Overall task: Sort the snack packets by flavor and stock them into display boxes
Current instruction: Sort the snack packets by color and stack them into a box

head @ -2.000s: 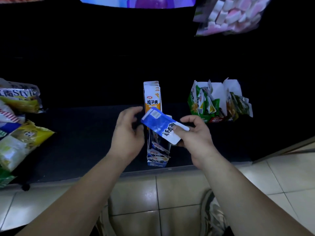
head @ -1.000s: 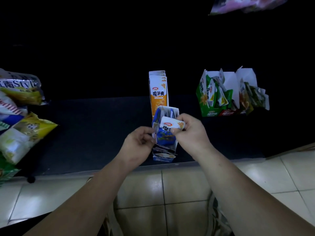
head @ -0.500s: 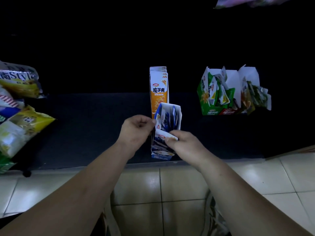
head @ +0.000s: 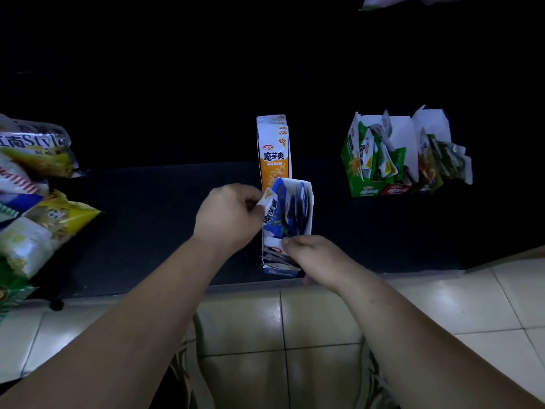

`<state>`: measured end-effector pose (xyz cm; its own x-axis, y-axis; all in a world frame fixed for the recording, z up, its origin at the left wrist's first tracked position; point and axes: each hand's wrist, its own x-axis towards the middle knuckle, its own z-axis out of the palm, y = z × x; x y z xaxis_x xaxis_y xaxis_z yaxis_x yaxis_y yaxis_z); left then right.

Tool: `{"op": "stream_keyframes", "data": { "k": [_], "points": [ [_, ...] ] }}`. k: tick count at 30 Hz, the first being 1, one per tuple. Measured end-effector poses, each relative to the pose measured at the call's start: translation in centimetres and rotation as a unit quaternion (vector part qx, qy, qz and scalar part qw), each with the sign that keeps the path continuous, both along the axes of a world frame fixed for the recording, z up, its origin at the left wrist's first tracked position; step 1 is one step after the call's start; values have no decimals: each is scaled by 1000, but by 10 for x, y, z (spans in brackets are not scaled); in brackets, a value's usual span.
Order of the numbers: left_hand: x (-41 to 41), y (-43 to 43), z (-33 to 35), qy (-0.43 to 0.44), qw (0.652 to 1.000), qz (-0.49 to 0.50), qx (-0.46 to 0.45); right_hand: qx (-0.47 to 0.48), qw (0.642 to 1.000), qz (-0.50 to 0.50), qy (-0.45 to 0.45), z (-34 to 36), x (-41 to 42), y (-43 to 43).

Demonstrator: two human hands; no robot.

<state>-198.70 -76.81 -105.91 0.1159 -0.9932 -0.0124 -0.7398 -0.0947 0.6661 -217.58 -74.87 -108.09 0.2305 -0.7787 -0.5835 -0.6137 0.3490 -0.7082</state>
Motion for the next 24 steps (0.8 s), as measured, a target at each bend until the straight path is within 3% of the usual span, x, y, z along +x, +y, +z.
{"op": "stream_keyframes", "data": {
  "k": [4, 7, 12, 18, 21, 24],
  "points": [
    [-1, -4, 31, 135, 989, -64, 22, -58, 991, -98, -64, 3, 2, 3],
    [4, -9, 44, 94, 986, -130, 42, -74, 982, -148, -96, 11, -2, -2],
    [7, -12, 52, 72, 975, -181, 104, -56, 979, -137, -139, 22, -6, -8],
    [-1, 0, 14, 199, 966, -130, 100, -77, 974, -117, -180, 28, -5, -8],
    [-10, 7, 6, 269, 956, -89, 82, -145, 972, -118, -143, 15, -6, -10],
    [-8, 8, 4, 278, 958, -24, 73, -190, 963, -147, -121, 2, -9, -14]
  ]
}}
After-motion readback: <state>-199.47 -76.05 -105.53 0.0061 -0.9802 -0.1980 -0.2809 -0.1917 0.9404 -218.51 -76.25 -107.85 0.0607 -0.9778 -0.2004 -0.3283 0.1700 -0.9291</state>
